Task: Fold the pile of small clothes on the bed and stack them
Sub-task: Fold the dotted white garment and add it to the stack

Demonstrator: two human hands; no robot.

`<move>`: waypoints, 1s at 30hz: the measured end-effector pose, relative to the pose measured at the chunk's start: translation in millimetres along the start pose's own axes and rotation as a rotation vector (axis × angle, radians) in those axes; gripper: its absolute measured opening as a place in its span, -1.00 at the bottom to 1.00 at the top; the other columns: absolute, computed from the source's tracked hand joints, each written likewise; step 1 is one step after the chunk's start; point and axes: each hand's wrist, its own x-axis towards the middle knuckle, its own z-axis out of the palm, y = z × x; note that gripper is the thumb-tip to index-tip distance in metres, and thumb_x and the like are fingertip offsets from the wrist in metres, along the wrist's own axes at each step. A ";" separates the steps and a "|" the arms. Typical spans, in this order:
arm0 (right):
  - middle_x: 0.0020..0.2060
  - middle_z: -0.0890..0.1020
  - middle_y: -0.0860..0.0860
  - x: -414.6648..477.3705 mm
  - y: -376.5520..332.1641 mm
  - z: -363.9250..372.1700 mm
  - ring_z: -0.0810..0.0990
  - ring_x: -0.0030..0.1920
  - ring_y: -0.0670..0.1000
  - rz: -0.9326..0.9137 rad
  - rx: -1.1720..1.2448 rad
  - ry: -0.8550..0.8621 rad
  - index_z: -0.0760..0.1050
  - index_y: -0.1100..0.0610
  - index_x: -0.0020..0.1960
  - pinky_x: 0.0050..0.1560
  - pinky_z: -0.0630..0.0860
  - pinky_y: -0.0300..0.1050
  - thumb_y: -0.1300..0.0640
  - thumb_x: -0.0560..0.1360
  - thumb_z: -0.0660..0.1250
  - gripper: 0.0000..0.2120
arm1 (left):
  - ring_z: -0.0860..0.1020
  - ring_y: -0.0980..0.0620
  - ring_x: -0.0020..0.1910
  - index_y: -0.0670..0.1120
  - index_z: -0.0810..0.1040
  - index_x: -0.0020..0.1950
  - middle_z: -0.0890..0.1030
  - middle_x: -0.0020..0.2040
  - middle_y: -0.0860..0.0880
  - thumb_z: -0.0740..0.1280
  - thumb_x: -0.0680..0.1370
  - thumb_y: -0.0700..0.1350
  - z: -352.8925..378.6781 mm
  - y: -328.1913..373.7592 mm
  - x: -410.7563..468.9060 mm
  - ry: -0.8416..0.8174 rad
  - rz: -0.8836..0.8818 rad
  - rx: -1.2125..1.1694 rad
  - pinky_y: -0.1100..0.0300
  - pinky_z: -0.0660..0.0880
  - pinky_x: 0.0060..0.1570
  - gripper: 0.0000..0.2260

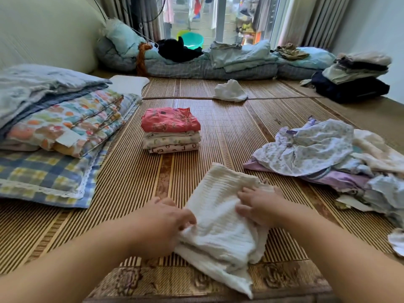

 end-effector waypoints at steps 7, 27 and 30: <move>0.46 0.17 -0.32 -50.5 8.0 5.3 -0.02 0.45 -0.33 -0.322 0.120 0.184 0.18 -0.25 0.46 0.51 -0.10 -0.04 -0.46 0.36 0.00 -0.29 | 0.10 0.14 0.39 0.29 0.24 0.45 0.28 0.35 0.19 0.29 0.41 0.33 31.8 35.7 -13.6 0.001 0.295 0.051 0.06 0.08 0.44 -0.38; -0.08 0.66 -0.12 -127.6 18.7 38.9 0.63 -0.10 -0.08 -0.219 0.647 0.084 0.60 -0.16 0.07 -0.03 0.58 -0.12 0.09 0.57 0.26 -0.79 | 0.54 0.14 -0.36 0.04 0.53 -0.26 0.59 -0.33 0.12 0.34 0.41 0.01 56.5 28.4 -21.7 0.425 0.349 -0.285 0.12 0.54 -0.36 -0.92; -0.20 0.64 0.03 -112.7 18.4 13.4 0.59 -0.17 0.08 -0.235 0.934 0.199 0.63 -0.02 -0.09 -0.11 0.53 -0.03 0.11 0.56 0.26 -0.82 | 0.59 -0.03 -0.32 -0.02 0.61 -0.21 0.65 -0.25 -0.04 0.30 0.53 -0.03 34.5 34.4 -13.3 0.358 0.160 -0.822 0.03 0.55 -0.30 -0.84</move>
